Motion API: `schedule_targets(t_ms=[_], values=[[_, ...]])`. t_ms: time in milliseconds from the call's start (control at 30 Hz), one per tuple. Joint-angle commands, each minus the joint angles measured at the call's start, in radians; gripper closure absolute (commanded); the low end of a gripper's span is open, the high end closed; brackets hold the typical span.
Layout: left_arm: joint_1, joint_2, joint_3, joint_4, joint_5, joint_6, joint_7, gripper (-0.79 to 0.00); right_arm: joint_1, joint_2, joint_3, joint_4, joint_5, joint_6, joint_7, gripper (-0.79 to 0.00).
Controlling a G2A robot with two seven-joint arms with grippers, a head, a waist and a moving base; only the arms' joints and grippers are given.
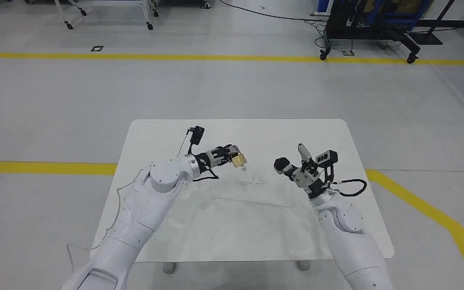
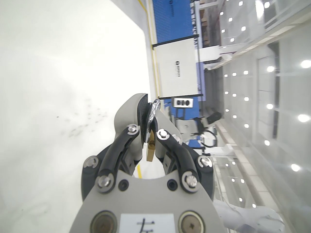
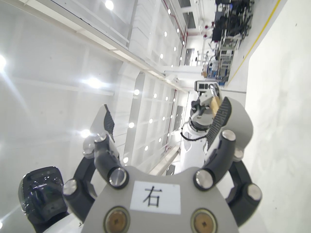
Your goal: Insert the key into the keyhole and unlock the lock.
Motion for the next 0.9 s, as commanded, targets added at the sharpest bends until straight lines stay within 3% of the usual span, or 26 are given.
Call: schedule_targets(t_ms=[0,200,400,467,533,733,867], values=[[-0.024,-0.007,0.042,0.021,0.042,0.093,-0.028,0.000,0.008,0.000,-0.004,0.009,0.003,0.002,0.012,-0.785],[-0.115,-0.034,0.148,0.137,0.105,0.251,-0.138,0.000,0.008,0.000,-0.004,0.009,0.003,0.002,0.012,-0.785],[-0.179,-0.070,0.263,0.214,0.224,0.321,-0.136,0.000,0.008,0.000,-0.004,0.009,0.003,0.002,0.012,-0.785],[-0.193,-0.081,0.284,0.235,0.236,0.335,-0.135,-0.462,0.008,0.000,-0.004,0.009,0.003,0.002,0.012,-0.785],[-0.203,-0.090,0.292,0.254,0.229,0.331,-0.134,-0.785,0.008,0.000,-0.004,0.009,0.003,0.002,0.012,-0.785],[-0.216,-0.101,0.284,0.278,0.200,0.305,-0.124,-0.785,0.008,0.000,-0.004,0.009,0.003,0.002,0.012,-0.785],[-0.192,-0.087,0.237,0.237,0.179,0.269,-0.101,-0.785,0.008,0.000,-0.004,0.009,0.003,0.002,0.012,-0.785]])
